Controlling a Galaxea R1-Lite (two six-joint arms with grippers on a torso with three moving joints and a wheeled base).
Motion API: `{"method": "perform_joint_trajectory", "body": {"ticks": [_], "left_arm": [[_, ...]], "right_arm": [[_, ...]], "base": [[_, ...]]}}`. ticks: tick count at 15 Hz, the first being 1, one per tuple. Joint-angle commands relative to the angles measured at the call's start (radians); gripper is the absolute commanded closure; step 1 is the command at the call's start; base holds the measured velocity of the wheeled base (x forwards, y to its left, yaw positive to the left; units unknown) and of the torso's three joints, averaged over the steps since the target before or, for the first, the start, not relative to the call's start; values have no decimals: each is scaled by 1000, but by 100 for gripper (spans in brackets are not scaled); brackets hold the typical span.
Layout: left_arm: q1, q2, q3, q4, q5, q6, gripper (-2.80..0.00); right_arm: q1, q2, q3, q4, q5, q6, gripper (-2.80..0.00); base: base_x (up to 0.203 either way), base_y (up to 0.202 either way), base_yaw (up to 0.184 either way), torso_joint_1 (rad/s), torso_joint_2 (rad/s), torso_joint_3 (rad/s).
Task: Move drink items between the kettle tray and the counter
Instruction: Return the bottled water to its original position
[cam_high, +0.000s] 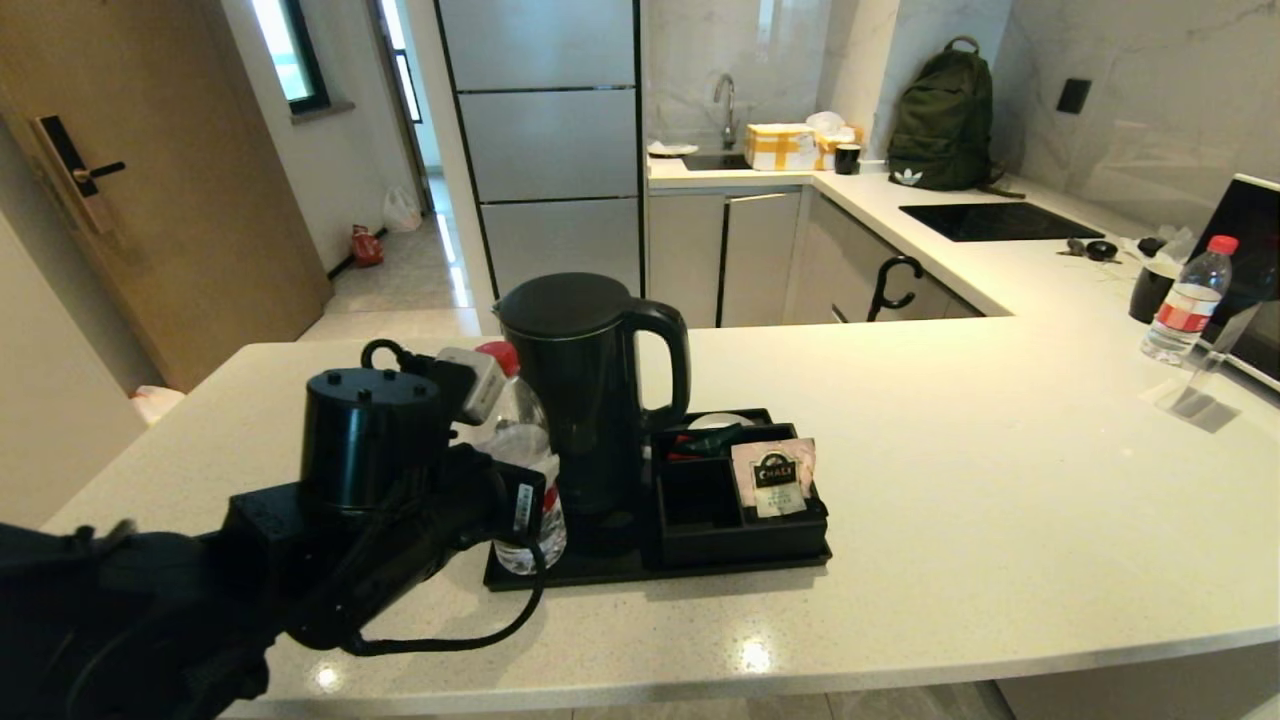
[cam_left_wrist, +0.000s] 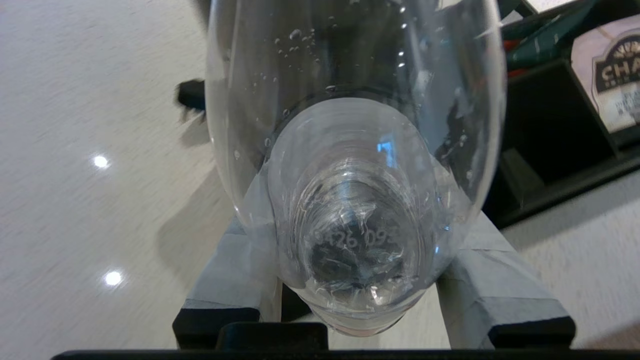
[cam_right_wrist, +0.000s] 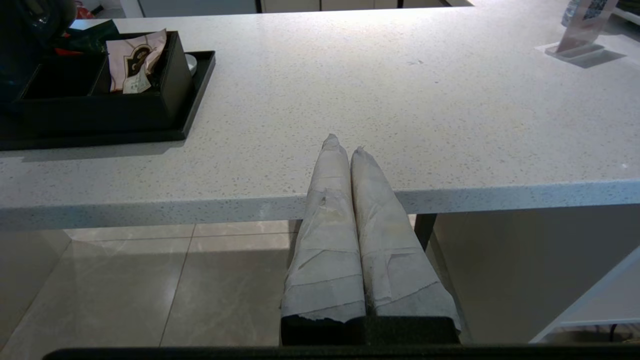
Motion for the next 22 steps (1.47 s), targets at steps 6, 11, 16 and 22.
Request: {"method": "perform_joint_trajectory", "body": {"ticks": [6, 11, 16, 22], "left_arm": [[35, 182, -23, -114, 1, 5, 0], [36, 202, -25, -115, 2, 5, 0], [36, 202, -25, -115, 6, 4, 0], [34, 188, 6, -142, 14, 4, 0]], "right_arm": [[1, 2, 0, 0, 1, 0, 0], [1, 2, 0, 0, 1, 0, 0], [1, 2, 0, 0, 1, 0, 0], [1, 2, 0, 0, 1, 0, 0]], "base": [[0, 0, 0, 0, 0, 0], [0, 0, 0, 0, 0, 0], [0, 0, 0, 0, 0, 0], [0, 0, 0, 0, 0, 0]]}}
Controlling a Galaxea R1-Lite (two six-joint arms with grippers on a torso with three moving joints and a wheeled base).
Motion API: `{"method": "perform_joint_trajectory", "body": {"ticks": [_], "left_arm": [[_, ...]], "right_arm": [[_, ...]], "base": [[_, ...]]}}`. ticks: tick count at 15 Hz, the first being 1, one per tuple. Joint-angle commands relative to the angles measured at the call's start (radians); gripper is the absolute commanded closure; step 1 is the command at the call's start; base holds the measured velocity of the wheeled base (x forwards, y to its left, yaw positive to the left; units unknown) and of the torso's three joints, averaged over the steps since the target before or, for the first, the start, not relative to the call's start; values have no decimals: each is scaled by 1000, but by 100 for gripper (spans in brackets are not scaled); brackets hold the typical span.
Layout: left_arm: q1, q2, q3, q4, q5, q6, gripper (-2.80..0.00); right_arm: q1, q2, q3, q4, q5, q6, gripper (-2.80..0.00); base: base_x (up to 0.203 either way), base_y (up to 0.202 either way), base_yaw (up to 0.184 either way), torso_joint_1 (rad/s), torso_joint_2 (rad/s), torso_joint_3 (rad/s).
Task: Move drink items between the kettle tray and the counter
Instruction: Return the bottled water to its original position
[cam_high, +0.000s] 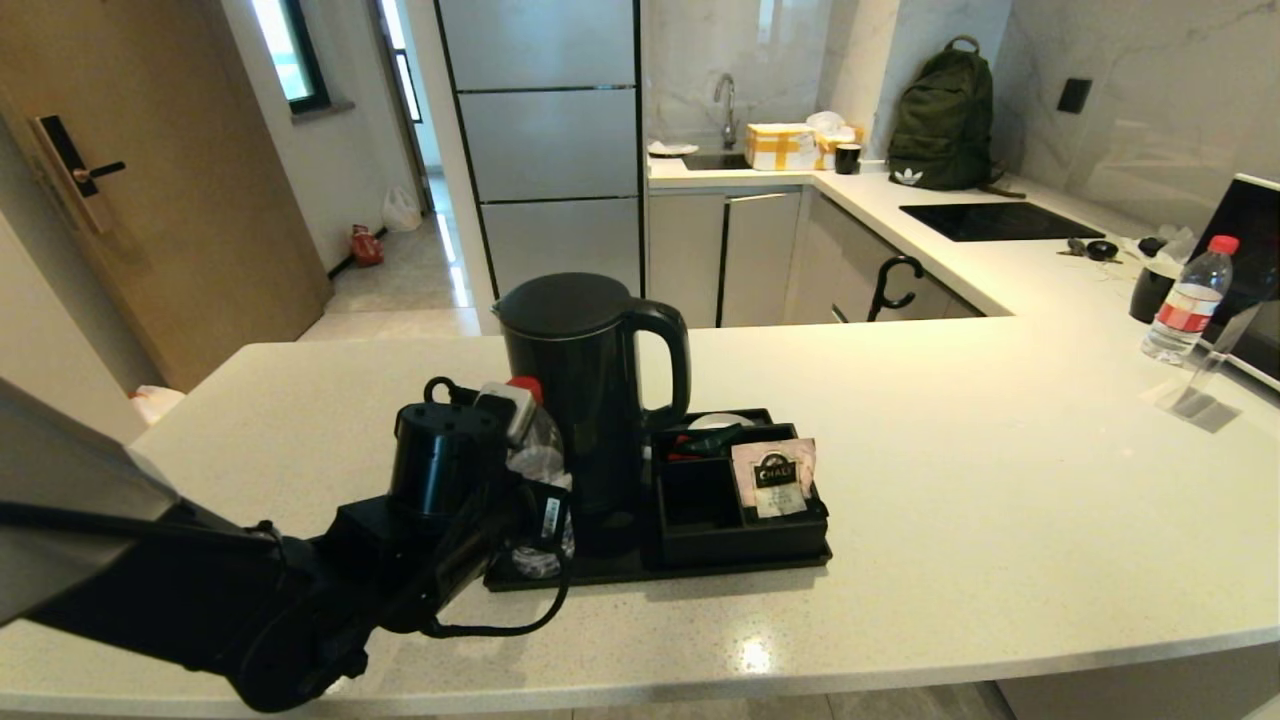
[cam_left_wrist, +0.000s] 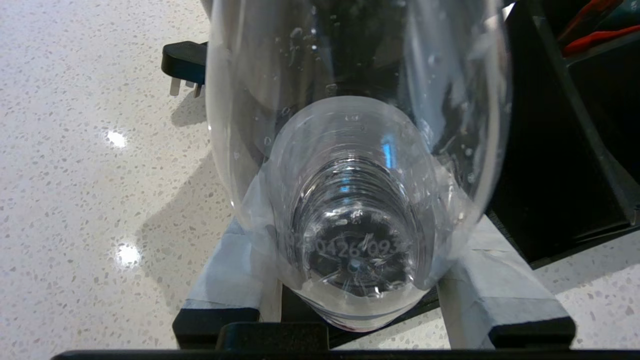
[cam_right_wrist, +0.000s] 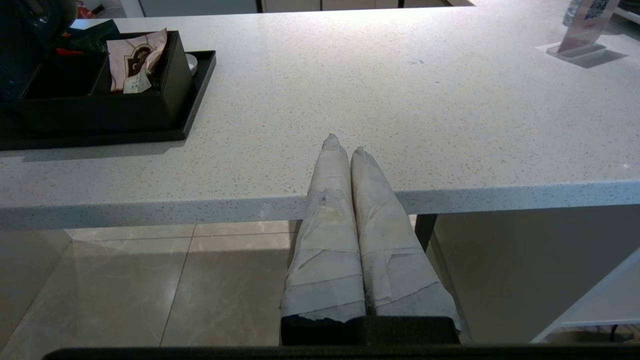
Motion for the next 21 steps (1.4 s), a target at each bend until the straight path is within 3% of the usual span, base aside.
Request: {"method": "perform_joint_trajectory", "body": {"ticks": [1, 3, 4, 6, 21], "left_arm": [[0, -8, 5, -5, 2, 0, 0], [0, -3, 5, -22, 18, 10, 0], [0, 8, 4, -84, 77, 31, 0], [0, -1, 9, -96, 101, 44, 0], [-18, 31, 62, -126, 92, 38, 0]], "right_arm": [[0, 2, 0, 0, 0, -1, 0], [0, 2, 0, 0, 0, -1, 0], [0, 2, 0, 0, 0, -1, 0], [0, 2, 0, 0, 0, -1, 0], [0, 2, 0, 0, 0, -1, 0]], "base": [[0, 0, 0, 0, 0, 0], [0, 0, 0, 0, 0, 0], [0, 0, 0, 0, 0, 0], [0, 0, 0, 0, 0, 0], [0, 0, 0, 0, 0, 0]]}}
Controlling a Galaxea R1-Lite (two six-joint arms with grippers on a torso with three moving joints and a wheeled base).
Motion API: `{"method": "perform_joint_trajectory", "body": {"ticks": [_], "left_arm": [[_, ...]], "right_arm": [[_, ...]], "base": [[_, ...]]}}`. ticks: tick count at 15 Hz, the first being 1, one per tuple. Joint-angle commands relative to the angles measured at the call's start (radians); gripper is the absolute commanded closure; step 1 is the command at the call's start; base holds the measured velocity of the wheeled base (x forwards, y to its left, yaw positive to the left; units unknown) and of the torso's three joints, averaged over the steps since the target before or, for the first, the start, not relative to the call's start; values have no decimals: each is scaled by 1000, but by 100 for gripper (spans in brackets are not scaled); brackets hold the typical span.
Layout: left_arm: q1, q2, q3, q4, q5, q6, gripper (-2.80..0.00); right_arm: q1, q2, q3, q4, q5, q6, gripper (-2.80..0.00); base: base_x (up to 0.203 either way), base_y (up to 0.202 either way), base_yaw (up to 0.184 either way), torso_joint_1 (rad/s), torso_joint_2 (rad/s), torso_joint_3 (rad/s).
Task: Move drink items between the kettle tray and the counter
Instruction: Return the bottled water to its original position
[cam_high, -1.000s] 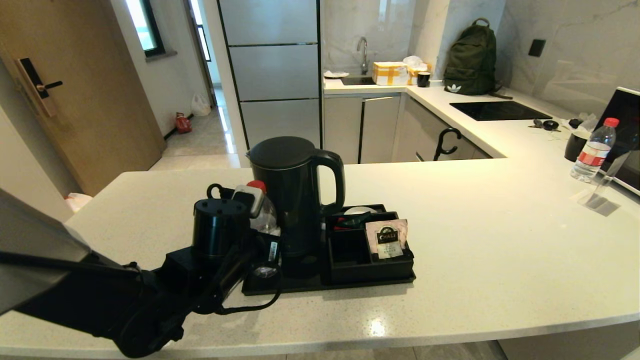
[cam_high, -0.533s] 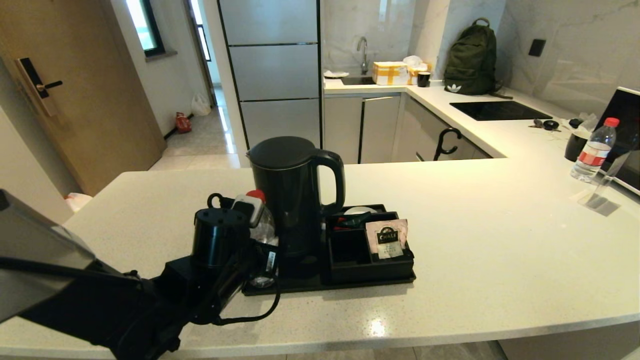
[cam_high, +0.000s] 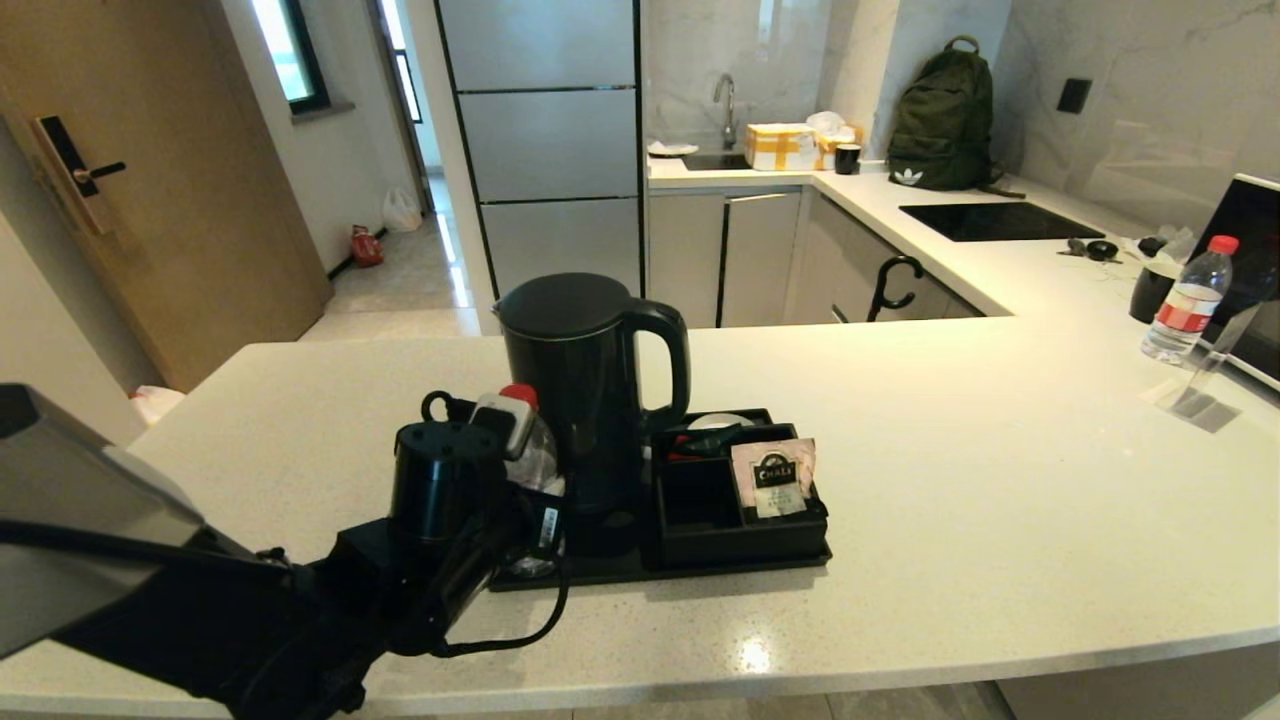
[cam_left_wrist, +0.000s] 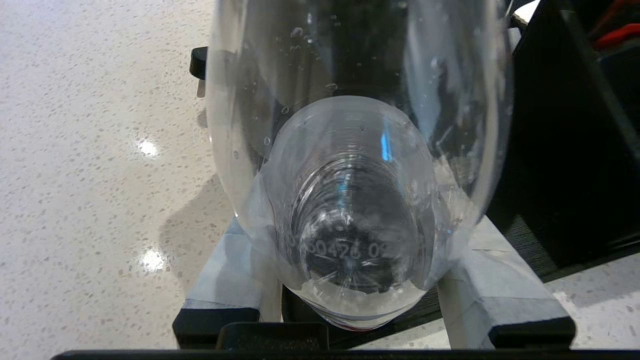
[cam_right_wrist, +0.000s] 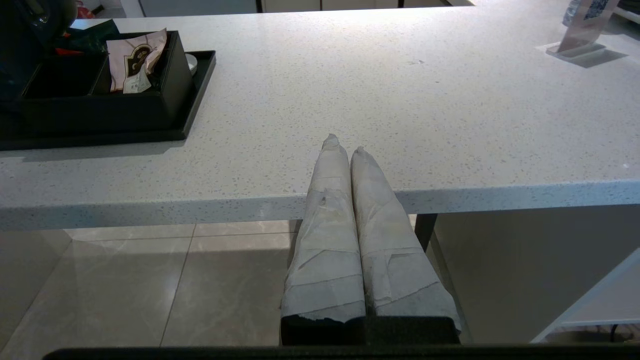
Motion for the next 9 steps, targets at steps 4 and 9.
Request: {"method": "perform_joint_trajectory", "body": {"ticks": [4, 9], "left_arm": [[-2, 5, 6, -8, 3, 1, -280], [-2, 0, 6, -11, 5, 1, -280]], "right_arm": [[0, 2, 0, 0, 0, -1, 0], [0, 2, 0, 0, 0, -1, 0]], "base": [[0, 0, 0, 0, 0, 0], [0, 0, 0, 0, 0, 0]]}}
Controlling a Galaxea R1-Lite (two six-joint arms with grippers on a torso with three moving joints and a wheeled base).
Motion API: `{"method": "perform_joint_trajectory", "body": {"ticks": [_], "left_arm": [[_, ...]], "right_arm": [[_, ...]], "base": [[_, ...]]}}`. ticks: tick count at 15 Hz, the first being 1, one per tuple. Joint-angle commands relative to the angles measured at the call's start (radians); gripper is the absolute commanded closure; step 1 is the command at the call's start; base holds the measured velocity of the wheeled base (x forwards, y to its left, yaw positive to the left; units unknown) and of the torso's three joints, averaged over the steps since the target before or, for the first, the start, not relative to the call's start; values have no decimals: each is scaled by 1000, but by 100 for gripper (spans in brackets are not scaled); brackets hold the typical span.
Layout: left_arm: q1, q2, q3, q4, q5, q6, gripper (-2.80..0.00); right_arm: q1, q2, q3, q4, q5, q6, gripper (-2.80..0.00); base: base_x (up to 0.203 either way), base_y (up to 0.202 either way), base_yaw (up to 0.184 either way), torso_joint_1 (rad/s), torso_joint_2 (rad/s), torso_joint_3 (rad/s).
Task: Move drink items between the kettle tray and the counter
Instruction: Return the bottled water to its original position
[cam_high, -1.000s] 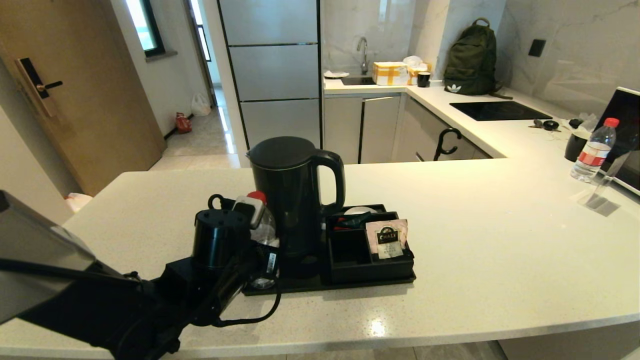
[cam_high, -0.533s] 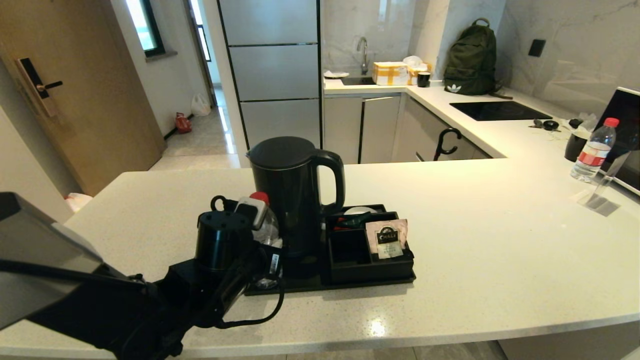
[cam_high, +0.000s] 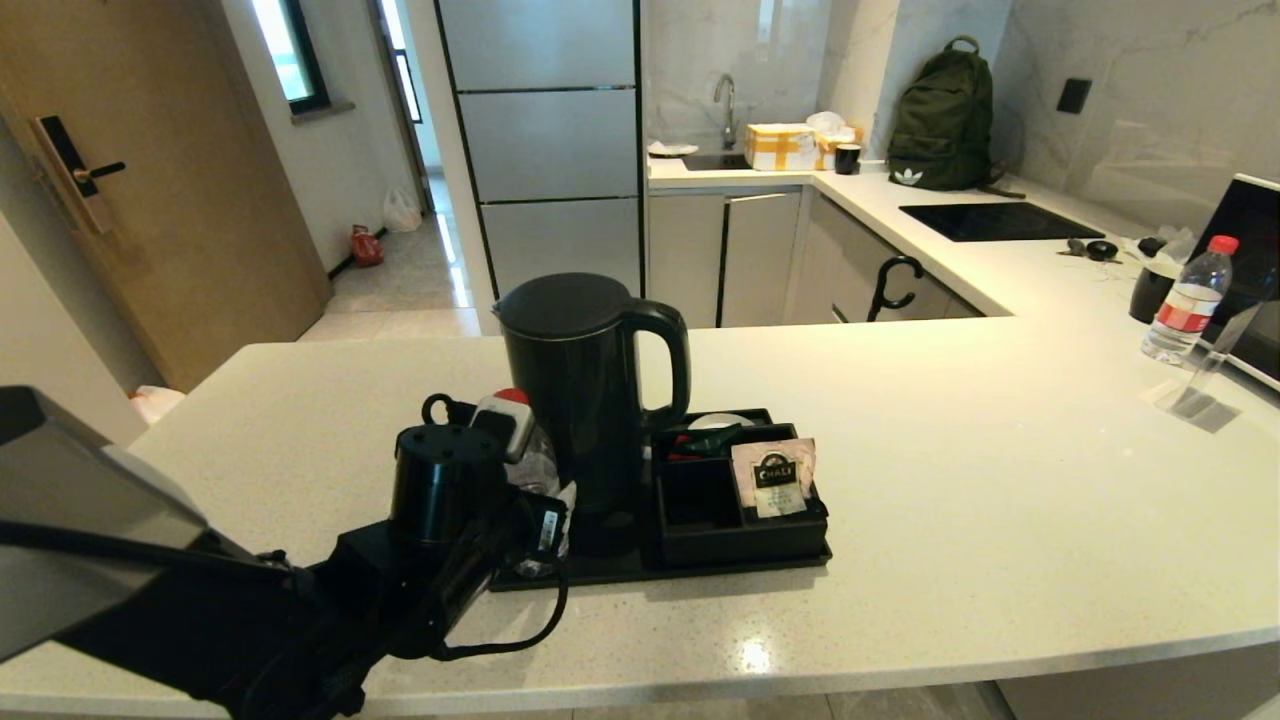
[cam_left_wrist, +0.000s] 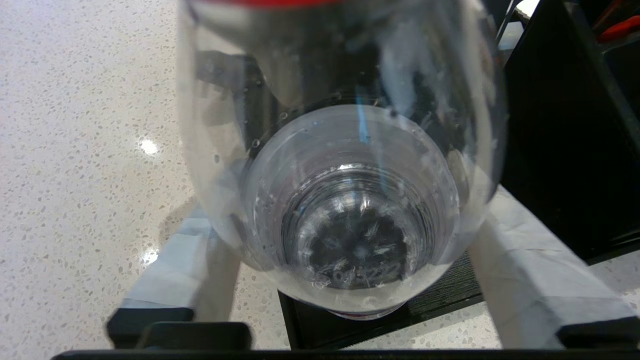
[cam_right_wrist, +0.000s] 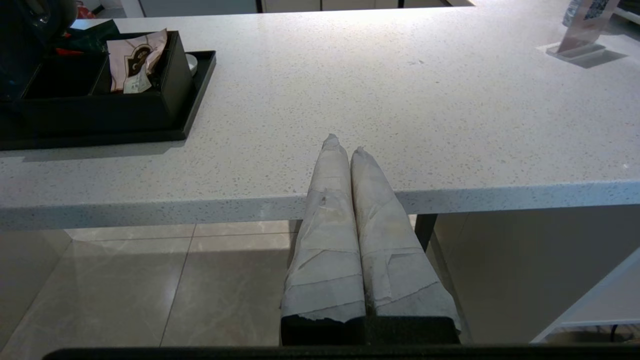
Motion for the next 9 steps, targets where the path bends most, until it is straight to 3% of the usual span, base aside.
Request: {"method": "perform_joint_trajectory", "body": {"ticks": [1, 5, 9], "left_arm": [[0, -5, 0, -6, 3, -1, -280], [-2, -21, 15, -6, 5, -1, -280], [-3, -154, 127, -24, 11, 3, -280]], "right_arm": [[0, 2, 0, 0, 1, 0, 0], [0, 2, 0, 0, 1, 0, 0], [0, 2, 0, 0, 1, 0, 0]], "base": [[0, 0, 0, 0, 0, 0], [0, 0, 0, 0, 0, 0], [0, 0, 0, 0, 0, 0]]}}
